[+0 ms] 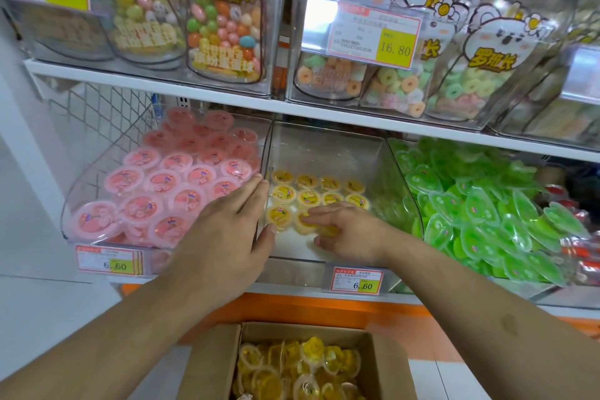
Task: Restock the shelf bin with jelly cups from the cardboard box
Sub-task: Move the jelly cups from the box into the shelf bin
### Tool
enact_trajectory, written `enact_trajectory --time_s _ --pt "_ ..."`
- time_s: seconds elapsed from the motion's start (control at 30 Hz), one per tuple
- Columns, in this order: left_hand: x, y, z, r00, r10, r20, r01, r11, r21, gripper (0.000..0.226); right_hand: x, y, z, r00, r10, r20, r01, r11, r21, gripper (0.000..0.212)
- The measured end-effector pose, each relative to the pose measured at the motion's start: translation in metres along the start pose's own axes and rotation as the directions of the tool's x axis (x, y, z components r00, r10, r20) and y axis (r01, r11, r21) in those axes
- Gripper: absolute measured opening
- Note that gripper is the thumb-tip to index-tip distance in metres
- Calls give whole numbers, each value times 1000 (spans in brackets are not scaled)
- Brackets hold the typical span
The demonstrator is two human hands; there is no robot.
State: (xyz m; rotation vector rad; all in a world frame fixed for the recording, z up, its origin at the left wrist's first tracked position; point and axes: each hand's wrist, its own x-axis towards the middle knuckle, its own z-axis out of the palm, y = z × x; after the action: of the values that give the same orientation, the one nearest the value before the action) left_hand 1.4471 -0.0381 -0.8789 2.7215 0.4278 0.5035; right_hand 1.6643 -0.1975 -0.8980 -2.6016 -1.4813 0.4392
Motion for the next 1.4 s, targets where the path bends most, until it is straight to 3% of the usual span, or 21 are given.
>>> enact_trajectory --time_s 0.13,0.3,0.43,0.83,1.03,1.23,1.4 --pt "0 0 1 1000 -2 1 2 1000 -4 71 -2 0 1 999 1 32 -1 1000 -8 55" --pt "1 1 1 1000 -2 -7 2 1000 26 70 -11 2 -17 997 19 -76 -8 991 133 69" --pt "0 1 0 1000 3 -6 -3 999 33 71 -21 6 -28 996 52 -69 -43 991 129 74" --pt "0 -1 0 1000 14 0 -14 1000 14 71 -29 1 -24 976 176 -127 -163 980 112 45" --pt "1 -1 1 1000 16 1 -16 1000 14 71 -30 2 -23 984 159 -83 -144 976 163 45" --pt "1 -1 1 1000 11 -3 -11 1000 2 72 -38 -4 -23 988 153 0 -144 934 328 47" --pt "1 -3 3 1000 16 -11 -16 1000 -17 71 -35 -1 -19 983 182 -8 -174 953 249 45"
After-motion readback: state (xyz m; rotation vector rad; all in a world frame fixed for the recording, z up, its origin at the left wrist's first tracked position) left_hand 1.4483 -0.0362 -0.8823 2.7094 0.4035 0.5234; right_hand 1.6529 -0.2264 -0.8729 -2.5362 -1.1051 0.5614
